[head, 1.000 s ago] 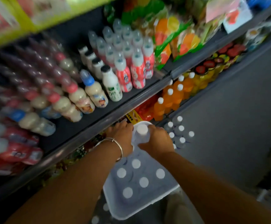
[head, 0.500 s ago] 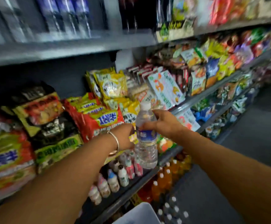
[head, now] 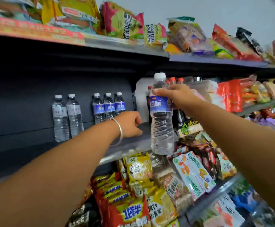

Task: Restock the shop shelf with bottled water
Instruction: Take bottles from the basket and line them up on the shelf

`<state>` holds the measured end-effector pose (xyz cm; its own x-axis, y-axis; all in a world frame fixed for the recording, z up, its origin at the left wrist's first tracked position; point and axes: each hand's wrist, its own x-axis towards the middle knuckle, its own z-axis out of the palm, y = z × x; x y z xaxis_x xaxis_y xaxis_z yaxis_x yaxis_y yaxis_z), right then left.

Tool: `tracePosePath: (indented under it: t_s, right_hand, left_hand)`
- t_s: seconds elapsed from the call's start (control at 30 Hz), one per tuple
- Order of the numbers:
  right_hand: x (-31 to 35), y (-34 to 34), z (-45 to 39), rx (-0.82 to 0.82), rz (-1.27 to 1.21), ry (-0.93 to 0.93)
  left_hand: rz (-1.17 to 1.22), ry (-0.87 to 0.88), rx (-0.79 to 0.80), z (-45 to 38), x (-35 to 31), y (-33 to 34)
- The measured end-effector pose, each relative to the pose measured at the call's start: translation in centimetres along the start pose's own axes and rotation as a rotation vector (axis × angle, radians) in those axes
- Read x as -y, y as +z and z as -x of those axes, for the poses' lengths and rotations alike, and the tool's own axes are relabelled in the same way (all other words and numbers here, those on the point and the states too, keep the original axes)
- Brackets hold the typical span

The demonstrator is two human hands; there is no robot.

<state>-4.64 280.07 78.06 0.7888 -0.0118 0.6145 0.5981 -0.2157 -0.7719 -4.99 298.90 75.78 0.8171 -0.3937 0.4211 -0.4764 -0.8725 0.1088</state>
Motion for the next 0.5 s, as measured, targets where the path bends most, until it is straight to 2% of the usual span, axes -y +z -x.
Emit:
tracePosePath:
  t_s: [0.17, 0.5]
  right_hand:
    - [-0.6, 1.6, -8.0, 0.071, -0.084, -0.066]
    - [-10.5, 7.4, -22.9, 0.163, -0.168, 0.009]
  left_hand:
    - [-0.021, -0.080, -0.031, -5.7, 2.6, -0.4]
    - [-0.146, -0.197, 0.019, -16.8, 10.7, 4.9]
